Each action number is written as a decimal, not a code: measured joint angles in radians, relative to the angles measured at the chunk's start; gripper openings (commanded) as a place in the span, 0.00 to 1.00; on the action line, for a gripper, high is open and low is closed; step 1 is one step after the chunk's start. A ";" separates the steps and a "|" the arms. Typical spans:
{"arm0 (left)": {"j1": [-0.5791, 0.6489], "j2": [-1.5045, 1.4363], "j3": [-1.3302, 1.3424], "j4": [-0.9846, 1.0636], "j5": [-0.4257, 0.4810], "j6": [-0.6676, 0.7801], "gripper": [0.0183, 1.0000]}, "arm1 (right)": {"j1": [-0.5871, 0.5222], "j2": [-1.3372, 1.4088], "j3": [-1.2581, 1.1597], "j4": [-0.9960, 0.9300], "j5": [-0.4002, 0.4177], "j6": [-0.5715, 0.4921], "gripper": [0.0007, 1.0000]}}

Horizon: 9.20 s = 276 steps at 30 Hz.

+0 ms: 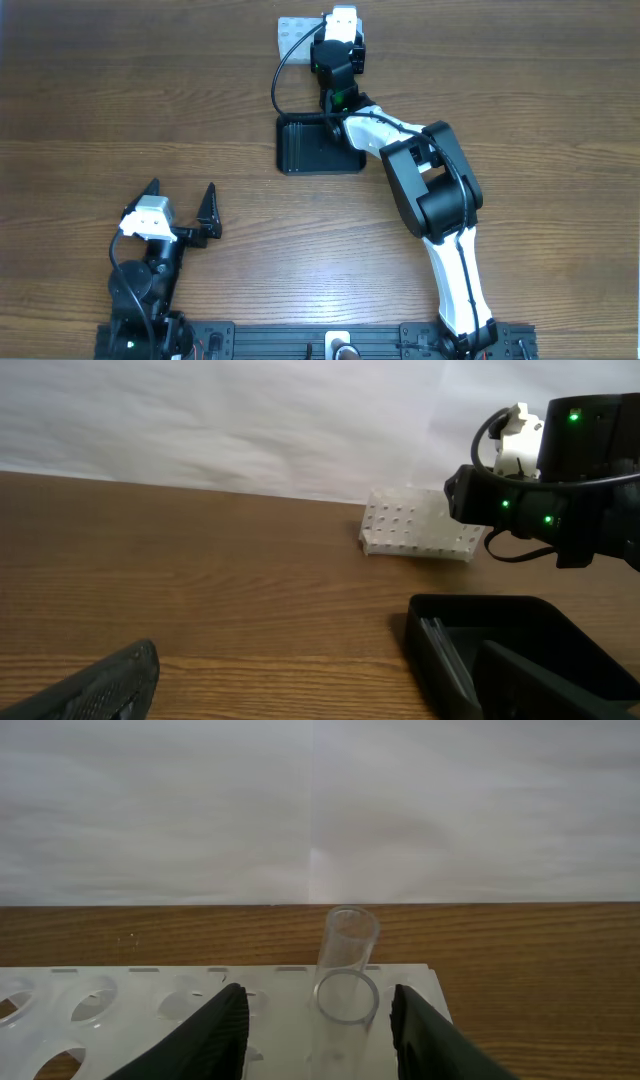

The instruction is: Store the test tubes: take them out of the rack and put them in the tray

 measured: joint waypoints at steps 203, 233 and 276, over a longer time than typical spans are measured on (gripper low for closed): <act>0.000 0.000 0.000 0.000 0.000 0.000 1.00 | 0.108 -0.359 -0.103 -1.072 -0.315 0.711 0.15; 0.000 0.000 0.000 0.000 0.000 0.000 1.00 | 0.056 -0.361 0.068 -0.927 -0.227 0.597 0.80; 0.000 0.000 0.000 0.000 0.000 0.000 1.00 | -0.063 -0.151 0.087 -0.254 -0.151 0.004 0.77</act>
